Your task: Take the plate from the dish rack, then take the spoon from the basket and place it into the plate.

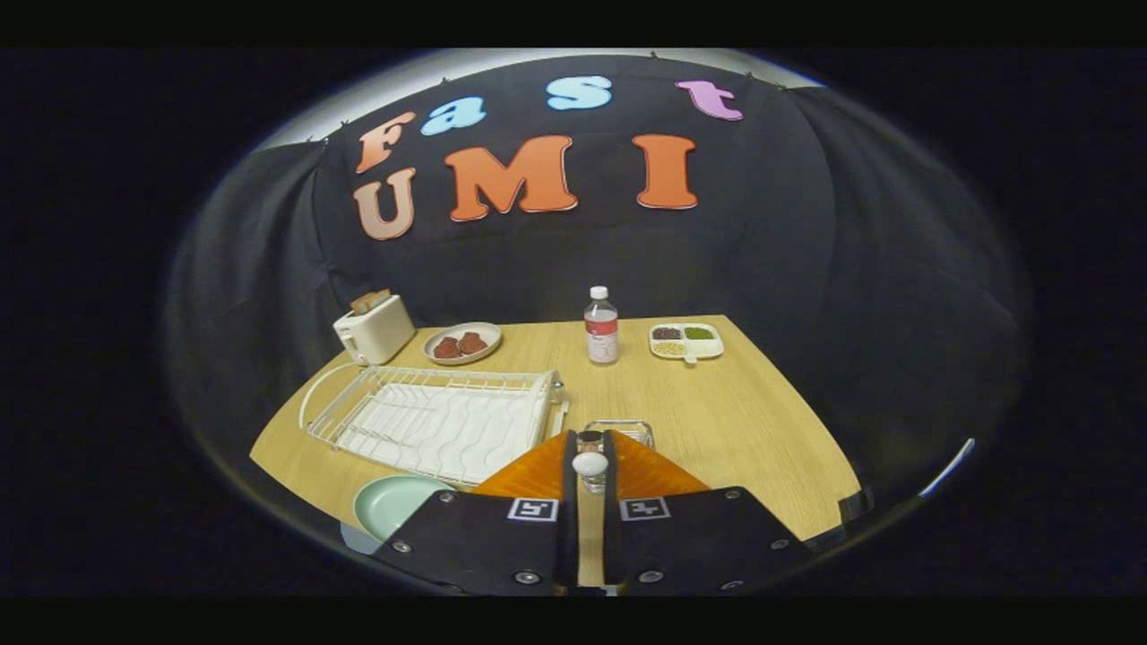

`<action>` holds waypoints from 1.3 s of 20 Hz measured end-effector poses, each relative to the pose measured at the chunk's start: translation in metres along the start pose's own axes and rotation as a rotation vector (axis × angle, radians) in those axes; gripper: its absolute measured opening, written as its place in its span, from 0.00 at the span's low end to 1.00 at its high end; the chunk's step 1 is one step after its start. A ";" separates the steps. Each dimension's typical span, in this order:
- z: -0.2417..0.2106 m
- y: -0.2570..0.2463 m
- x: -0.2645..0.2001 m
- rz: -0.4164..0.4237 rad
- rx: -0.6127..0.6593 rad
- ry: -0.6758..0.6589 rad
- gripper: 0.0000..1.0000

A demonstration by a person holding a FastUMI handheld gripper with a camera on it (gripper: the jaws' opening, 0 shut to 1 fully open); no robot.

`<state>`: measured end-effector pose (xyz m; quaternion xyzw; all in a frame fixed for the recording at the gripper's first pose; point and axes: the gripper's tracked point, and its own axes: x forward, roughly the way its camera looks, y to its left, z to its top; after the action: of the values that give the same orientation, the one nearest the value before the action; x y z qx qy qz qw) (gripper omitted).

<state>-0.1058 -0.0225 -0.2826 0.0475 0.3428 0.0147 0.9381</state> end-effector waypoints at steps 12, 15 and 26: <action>-0.003 0.077 -0.028 0.266 -0.049 0.030 0.11; -0.017 0.094 -0.028 0.323 -0.063 0.066 0.11; -0.072 0.162 -0.019 0.501 -0.104 0.182 0.10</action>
<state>-0.1657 0.1427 -0.3091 0.0811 0.4020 0.2679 0.8718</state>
